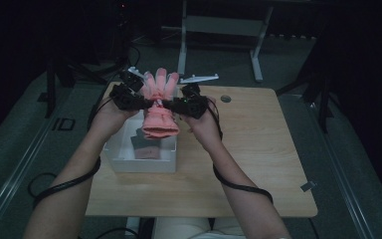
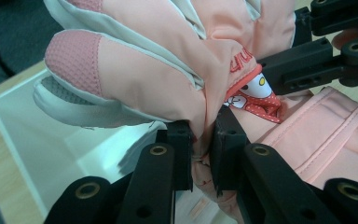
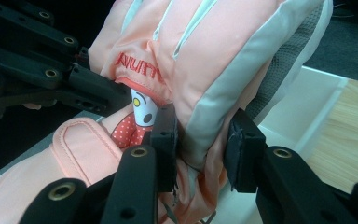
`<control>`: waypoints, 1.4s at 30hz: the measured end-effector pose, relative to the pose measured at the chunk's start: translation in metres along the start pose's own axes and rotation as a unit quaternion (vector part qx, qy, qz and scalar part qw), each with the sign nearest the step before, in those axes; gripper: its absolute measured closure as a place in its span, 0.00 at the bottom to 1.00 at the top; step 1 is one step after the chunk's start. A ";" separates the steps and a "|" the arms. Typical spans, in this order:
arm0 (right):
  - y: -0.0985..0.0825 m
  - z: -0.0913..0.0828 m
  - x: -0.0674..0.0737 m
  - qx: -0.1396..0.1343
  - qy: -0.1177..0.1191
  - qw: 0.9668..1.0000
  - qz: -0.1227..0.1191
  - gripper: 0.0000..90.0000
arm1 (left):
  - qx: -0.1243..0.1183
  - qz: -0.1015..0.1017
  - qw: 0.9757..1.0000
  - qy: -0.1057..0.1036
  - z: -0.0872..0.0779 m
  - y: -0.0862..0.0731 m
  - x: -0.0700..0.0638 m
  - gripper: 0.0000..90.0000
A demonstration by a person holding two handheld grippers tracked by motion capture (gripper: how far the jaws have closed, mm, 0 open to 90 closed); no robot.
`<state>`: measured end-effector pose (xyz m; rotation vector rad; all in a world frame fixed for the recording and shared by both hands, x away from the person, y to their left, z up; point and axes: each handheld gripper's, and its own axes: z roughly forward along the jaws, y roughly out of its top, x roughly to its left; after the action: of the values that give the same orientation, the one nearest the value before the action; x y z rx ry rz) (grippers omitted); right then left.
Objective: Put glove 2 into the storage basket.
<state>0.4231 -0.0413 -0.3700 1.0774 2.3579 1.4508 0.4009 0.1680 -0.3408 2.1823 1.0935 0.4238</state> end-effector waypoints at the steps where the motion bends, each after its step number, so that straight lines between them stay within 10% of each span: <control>1: 0.000 0.005 0.003 0.003 0.000 1.000 -0.002 0.75 | 0.002 -0.001 1.000 0.001 0.000 -0.003 0.003 0.89; 15: -0.017 0.071 0.016 0.061 -0.004 0.998 0.003 0.76 | 0.030 -0.062 0.998 -0.004 0.030 -0.052 0.040 0.89; 30: -0.028 0.104 0.011 0.145 -0.017 0.989 0.004 0.76 | 0.075 -0.072 0.995 -0.007 0.062 -0.070 0.049 0.89; 42: -0.029 0.121 0.011 0.232 -0.049 0.972 0.004 0.75 | 0.131 -0.063 0.989 -0.002 0.084 -0.072 0.045 0.89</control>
<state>0.4596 0.0440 -0.4535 1.2222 2.6897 0.8362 0.4305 0.2013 -0.4515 2.3196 1.3402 0.2303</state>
